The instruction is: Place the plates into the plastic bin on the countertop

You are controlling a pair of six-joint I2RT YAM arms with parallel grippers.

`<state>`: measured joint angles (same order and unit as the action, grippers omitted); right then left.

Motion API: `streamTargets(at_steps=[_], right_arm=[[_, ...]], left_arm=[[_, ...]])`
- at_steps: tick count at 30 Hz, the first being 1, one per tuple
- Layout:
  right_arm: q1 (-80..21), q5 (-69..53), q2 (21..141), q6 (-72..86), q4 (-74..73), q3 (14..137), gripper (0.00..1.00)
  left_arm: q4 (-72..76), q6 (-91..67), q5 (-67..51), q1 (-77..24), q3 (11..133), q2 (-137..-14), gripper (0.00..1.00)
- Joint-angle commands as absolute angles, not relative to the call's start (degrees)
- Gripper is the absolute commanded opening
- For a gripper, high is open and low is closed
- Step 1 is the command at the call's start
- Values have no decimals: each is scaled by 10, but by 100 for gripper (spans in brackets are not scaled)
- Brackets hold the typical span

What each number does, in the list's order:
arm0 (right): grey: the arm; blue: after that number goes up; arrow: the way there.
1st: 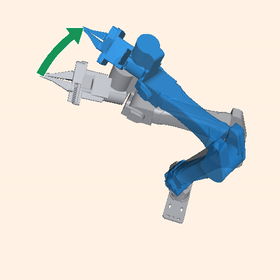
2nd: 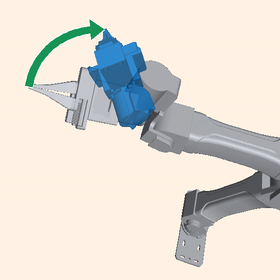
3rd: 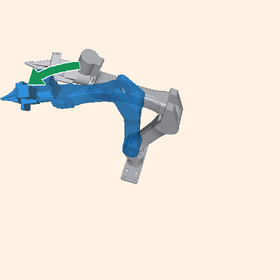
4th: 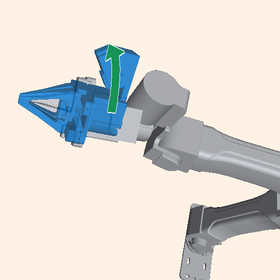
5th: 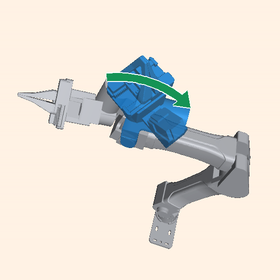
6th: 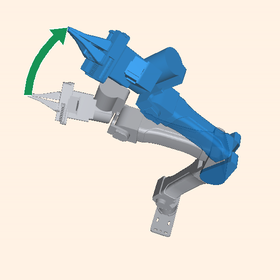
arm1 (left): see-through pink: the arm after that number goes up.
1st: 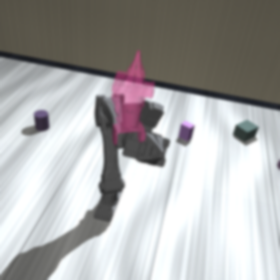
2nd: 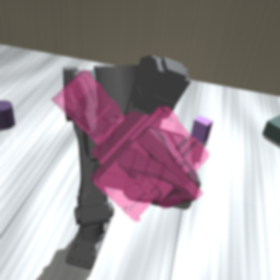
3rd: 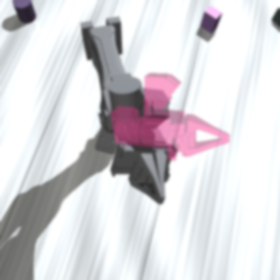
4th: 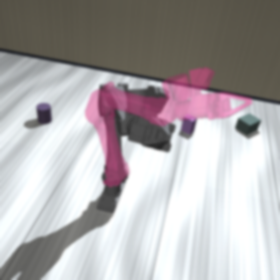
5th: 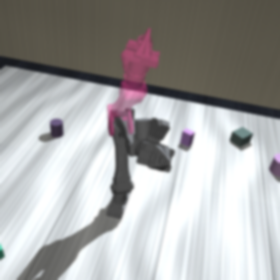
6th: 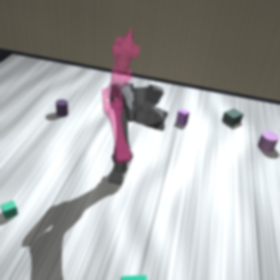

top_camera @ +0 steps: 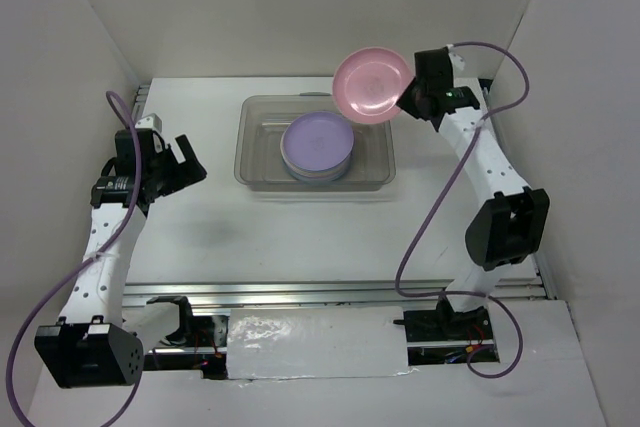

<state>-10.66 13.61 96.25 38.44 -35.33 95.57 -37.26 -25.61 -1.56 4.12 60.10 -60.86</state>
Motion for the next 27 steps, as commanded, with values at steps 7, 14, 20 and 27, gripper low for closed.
streamTargets(at_steps=[7, 14, 20, 27], right_arm=[[-187, 6, 1080, 358, -389, 1040, 0], [-214, 19, 1119, 377, -373, 1012, 0], [-215, 37, 1097, 386, -384, 999, 82], [-228, 90, 969, 373, -400, 974, 100]], left_arm=[[-355, -250, -3, 45, 596, -609, 99], [-356, -247, -7, 45, 597, -617, 99], [-356, -246, -8, 45, 596, -613, 99], [-360, -249, 16, 45, 597, -605, 99]])
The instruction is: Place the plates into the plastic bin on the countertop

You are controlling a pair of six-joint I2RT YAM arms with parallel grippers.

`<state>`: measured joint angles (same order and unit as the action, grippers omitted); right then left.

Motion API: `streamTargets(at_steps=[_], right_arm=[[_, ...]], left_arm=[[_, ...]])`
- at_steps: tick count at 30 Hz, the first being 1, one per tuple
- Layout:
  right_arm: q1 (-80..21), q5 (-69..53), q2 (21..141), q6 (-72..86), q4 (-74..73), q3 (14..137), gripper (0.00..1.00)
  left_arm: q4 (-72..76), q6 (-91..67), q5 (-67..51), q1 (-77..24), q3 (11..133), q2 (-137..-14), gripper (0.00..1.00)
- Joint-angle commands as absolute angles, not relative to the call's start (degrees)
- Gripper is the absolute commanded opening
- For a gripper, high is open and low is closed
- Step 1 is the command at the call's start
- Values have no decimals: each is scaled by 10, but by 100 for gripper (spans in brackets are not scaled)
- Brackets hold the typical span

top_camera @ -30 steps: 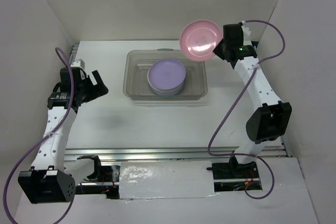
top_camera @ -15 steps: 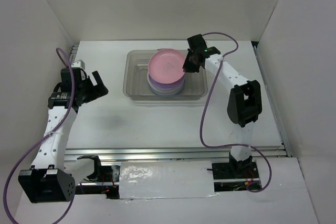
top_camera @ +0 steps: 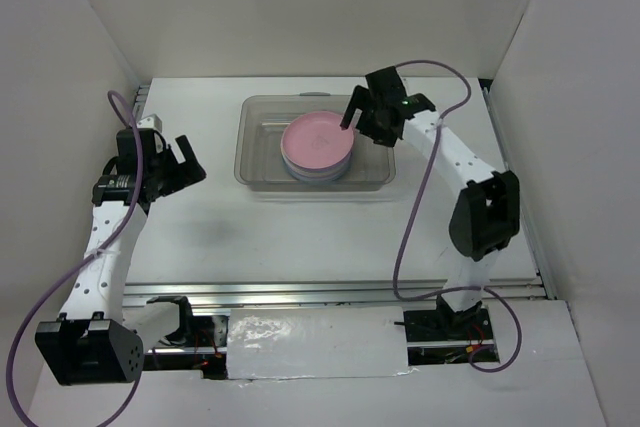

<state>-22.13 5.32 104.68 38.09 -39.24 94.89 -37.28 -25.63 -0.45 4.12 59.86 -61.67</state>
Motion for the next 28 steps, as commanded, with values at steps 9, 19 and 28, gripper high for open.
streamTargets(at_steps=[9, 19, 28], right_arm=[[-292, 266, 604, 293, -448, 800, 100], [-323, 243, 324, 310, -613, 751, 100], [-314, 210, 213, 292, -650, 730, 100]], left_arm=[[-421, -260, 162, 45, 643, -536, 99], [-519, -249, 136, 43, 689, -392, 99], [-548, -266, 91, 38, 604, -259, 99]])
